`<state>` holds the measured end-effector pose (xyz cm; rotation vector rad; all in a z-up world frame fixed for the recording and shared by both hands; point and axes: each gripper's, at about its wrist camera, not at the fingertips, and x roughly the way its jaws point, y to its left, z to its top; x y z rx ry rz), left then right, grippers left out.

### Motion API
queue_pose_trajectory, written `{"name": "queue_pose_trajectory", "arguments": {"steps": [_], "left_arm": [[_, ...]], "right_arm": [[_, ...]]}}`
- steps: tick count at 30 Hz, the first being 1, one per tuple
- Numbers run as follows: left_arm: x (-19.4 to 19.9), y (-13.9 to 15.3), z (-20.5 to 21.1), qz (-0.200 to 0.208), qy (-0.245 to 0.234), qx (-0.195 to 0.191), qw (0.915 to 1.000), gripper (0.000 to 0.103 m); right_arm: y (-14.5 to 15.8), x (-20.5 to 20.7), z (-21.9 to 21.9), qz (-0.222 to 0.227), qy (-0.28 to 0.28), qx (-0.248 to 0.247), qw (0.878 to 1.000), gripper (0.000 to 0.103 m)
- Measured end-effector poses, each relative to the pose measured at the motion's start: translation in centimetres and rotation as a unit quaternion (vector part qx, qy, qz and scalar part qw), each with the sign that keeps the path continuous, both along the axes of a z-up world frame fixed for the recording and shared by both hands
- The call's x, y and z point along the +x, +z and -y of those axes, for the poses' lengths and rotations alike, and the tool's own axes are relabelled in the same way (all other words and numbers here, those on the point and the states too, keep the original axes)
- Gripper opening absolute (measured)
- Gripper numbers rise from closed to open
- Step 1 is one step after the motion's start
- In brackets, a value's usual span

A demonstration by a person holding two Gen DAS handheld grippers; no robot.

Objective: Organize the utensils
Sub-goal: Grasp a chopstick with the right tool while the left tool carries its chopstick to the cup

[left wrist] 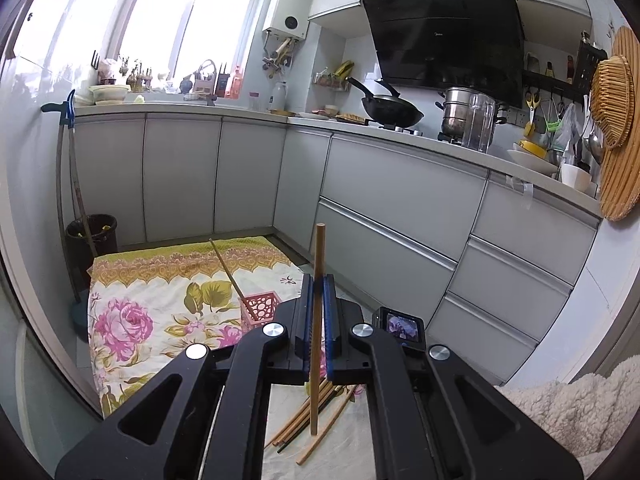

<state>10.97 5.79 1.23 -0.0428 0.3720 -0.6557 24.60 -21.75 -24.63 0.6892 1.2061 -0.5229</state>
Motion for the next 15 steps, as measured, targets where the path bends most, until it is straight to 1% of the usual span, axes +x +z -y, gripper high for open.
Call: {"name": "queue_pose_trajectory", "arguments": {"steps": [2, 5, 11, 13, 15], "left_arm": [[-0.1, 0.1, -0.1, 0.0, -0.001, -0.006, 1.0, 0.004], [-0.4, 0.4, 0.1, 0.002, 0.001, -0.01, 0.9999, 0.004], [-1.1, 0.9, 0.7, -0.004, 0.007, -0.017, 0.9998, 0.004], [-1.5, 1.0, 0.9, -0.007, 0.01, -0.018, 0.9998, 0.004], [-1.8, 1.1, 1.0, -0.01, 0.011, -0.018, 0.9997, 0.004]], "right_arm": [[1.3, -1.2, -0.1, 0.026, 0.012, -0.016, 0.999, 0.0], [4.1, -3.2, -0.5, 0.069, 0.029, -0.046, 0.996, 0.0], [9.8, -6.9, -1.0, 0.139, 0.067, -0.092, 0.984, 0.0], [11.1, -7.8, -1.5, 0.155, 0.079, -0.099, 0.98, 0.0], [12.0, -8.8, -1.6, 0.17, 0.089, -0.092, 0.977, 0.0]]}}
